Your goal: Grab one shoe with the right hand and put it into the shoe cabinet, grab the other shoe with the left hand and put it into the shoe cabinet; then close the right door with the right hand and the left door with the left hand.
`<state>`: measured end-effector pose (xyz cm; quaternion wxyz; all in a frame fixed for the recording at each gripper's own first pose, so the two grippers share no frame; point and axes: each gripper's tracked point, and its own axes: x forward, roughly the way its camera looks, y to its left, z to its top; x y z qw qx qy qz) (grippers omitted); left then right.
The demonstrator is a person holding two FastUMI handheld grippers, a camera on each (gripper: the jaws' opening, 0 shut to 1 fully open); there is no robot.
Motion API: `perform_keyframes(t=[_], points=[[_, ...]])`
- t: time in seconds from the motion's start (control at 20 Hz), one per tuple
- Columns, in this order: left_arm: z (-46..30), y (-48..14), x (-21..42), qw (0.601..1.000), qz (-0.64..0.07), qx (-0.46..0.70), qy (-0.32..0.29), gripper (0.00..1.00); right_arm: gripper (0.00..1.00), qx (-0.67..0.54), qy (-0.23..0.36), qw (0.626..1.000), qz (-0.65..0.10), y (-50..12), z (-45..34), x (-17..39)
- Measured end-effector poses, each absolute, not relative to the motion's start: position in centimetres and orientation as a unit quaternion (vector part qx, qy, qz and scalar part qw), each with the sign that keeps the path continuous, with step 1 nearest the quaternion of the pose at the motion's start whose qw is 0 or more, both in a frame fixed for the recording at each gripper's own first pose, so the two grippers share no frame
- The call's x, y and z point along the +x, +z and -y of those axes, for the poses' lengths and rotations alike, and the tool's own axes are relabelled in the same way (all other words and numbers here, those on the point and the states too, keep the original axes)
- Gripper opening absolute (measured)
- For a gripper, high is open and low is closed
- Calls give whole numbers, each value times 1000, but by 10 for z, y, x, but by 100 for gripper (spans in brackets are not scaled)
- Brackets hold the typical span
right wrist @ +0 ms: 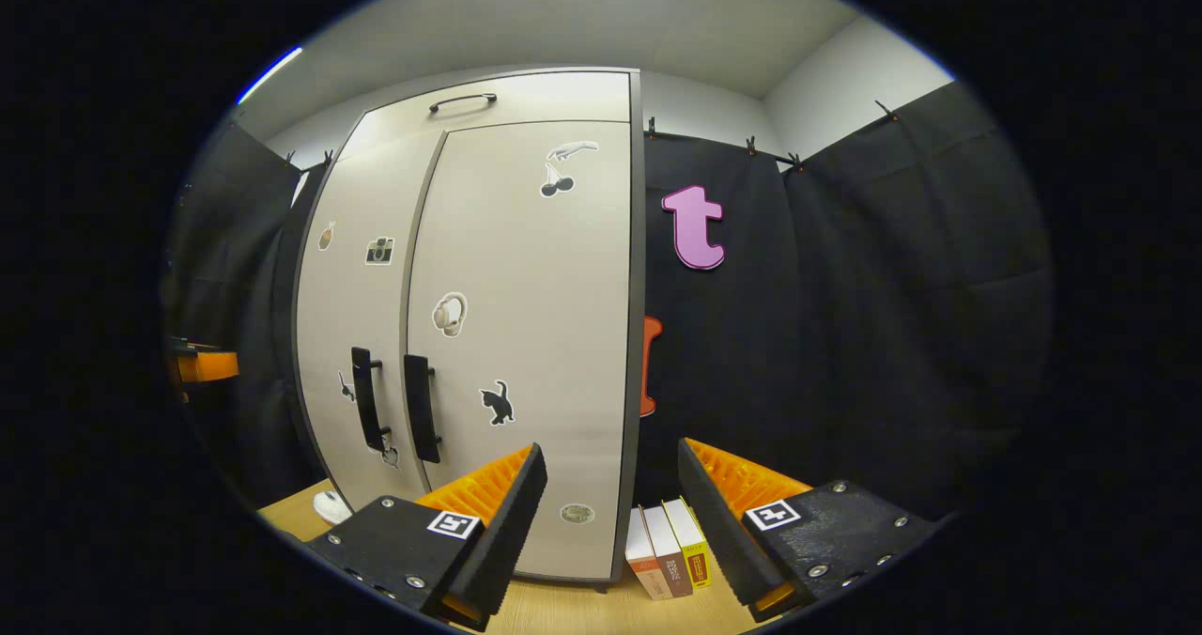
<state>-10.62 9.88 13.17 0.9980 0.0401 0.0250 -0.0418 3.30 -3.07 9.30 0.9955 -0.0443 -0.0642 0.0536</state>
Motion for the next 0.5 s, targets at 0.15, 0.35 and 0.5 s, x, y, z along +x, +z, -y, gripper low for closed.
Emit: perform_keyframes(t=[0.15,0.35,0.5], points=[[-111,141,-119,999,-18,37,-32,97,88,-49,53,995,64,93,33,28],[-121,143,-129,999,-19,30,-23,94,88,-48,56,995,65,94,32,20],[-127,146,-137,999,-17,33,-18,96,88,-52,59,995,65,94,28,15]])
